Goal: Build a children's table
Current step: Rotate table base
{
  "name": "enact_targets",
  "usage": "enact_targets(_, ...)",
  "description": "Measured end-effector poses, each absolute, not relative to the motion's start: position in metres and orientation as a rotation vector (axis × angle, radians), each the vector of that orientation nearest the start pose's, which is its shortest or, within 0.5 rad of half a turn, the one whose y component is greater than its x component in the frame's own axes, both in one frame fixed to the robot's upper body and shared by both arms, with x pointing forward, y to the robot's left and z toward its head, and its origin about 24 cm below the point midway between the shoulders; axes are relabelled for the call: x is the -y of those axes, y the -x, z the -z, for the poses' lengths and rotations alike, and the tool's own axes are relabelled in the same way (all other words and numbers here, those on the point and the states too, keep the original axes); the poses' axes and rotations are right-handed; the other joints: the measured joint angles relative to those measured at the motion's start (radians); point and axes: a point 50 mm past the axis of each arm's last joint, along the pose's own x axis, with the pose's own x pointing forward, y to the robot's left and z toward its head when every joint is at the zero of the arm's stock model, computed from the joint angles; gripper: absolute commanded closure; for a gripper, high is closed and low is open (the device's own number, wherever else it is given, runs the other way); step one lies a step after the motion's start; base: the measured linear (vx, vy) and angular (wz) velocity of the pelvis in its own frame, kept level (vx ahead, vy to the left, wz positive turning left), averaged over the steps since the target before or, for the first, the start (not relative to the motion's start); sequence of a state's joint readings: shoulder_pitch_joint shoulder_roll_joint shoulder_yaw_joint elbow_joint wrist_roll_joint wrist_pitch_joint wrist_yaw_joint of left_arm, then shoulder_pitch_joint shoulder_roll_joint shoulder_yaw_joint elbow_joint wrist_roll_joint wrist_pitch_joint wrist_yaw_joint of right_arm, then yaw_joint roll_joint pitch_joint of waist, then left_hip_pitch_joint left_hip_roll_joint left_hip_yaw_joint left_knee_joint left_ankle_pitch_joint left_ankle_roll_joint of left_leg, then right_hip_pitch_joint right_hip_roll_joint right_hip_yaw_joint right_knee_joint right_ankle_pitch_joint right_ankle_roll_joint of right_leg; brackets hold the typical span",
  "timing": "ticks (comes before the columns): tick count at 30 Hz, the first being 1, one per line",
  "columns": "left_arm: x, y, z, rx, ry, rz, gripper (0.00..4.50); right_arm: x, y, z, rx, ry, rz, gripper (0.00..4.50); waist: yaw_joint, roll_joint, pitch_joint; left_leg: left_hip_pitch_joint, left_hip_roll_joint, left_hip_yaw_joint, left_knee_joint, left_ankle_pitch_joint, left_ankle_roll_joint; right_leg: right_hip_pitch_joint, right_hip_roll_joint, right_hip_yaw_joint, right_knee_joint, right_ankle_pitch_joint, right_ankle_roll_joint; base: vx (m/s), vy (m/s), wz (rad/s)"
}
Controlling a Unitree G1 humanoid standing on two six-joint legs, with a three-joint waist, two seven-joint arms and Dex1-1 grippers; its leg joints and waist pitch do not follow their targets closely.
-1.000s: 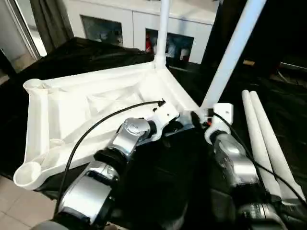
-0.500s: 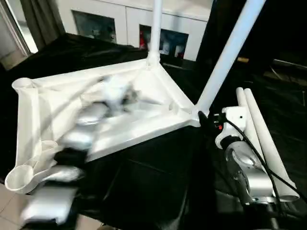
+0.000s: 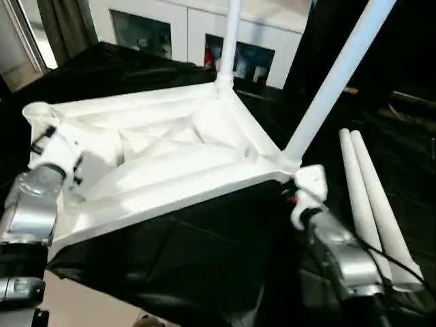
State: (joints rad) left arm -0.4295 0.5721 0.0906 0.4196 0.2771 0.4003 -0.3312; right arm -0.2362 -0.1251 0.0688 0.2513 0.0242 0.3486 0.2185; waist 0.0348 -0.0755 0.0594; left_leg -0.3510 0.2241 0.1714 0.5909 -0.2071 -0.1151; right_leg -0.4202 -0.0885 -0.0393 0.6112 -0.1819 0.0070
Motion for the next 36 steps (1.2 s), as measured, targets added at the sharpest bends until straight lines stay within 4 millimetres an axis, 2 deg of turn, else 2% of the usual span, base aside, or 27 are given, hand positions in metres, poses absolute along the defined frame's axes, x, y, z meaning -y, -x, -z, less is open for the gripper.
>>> enact_targets(6,-0.278,-0.315,-0.082,-0.508,-0.628,0.206,2.77,0.132,-0.308,-0.016,-0.398,0.139,-0.33,0.63,0.0,-0.002,-0.001,0.0,0.0,0.0,0.0,0.0,-0.001,0.0,0.0,0.0,0.001,0.0,0.0,0.0,0.0,0.0)
enact_targets(8,-0.268,-0.313,-0.081,-0.531,-0.627,0.318,2.77,0.131,-0.312,-0.016,-0.407,0.146,-0.349,0.63,-0.001,-0.007,-0.003,0.0,0.0,0.0,0.0,0.0,-0.001,0.0,0.0,0.0,0.001,0.0,0.0,0.0,0.0,0.0)
enact_targets(12,-0.256,-0.31,-0.081,-0.555,-0.609,0.454,2.77,0.129,-0.318,-0.015,-0.413,0.159,-0.382,0.63,-0.004,-0.014,-0.005,0.001,0.0,0.0,0.0,0.002,-0.003,0.0,0.0,0.0,0.004,0.0,0.0,0.0,0.0,0.0)
enact_targets(19,-0.238,-0.3,-0.085,-0.605,-0.614,0.696,2.77,0.129,-0.327,-0.014,-0.426,0.178,-0.42,0.63,-0.006,-0.017,-0.007,0.002,0.001,0.0,0.0,0.005,-0.005,0.002,0.001,0.001,0.008,0.001,-0.001,0.0,0.0,0.0)
enact_targets(22,-0.222,-0.293,-0.084,-0.629,-0.608,0.873,2.77,0.13,-0.329,-0.013,-0.432,0.183,-0.432,0.63,-0.007,-0.023,-0.009,0.002,0.001,0.0,0.0,0.005,-0.005,0.001,0.001,0.001,0.008,0.001,-0.001,0.0,0.0,0.0)
enact_targets(26,-0.19,-0.288,-0.072,-0.627,-0.552,1.059,2.77,0.132,-0.331,-0.013,-0.436,0.197,-0.435,0.63,0.0,-0.025,-0.011,0.002,0.001,0.0,0.0,0.006,-0.005,0.001,0.0,0.0,0.009,0.001,-0.001,0.0,0.0,0.0)
enact_targets(31,-0.166,-0.302,-0.066,-0.593,-0.545,1.128,2.77,0.13,-0.333,-0.012,-0.433,0.196,-0.441,0.63,-0.004,-0.025,-0.01,0.002,0.001,-0.001,0.001,0.008,-0.006,0.0,0.001,0.001,0.014,0.001,-0.001,0.0,0.0,0.0)
enact_targets(33,-0.159,-0.315,-0.063,-0.546,-0.561,1.079,2.77,0.13,-0.334,-0.014,-0.429,0.2,-0.44,0.63,-0.003,-0.025,-0.01,0.001,0.002,-0.001,0.001,0.008,-0.006,0.0,0.001,0.0,0.015,0.002,-0.001,0.0,0.0,0.0)
enact_targets(36,-0.159,-0.332,-0.064,-0.496,-0.618,0.976,2.77,0.126,-0.335,-0.014,-0.419,0.205,-0.454,0.63,-0.006,-0.025,-0.01,0.0,0.002,-0.002,0.001,0.009,-0.007,-0.002,0.002,0.0,0.016,0.003,-0.002,0.0,0.0,0.0)
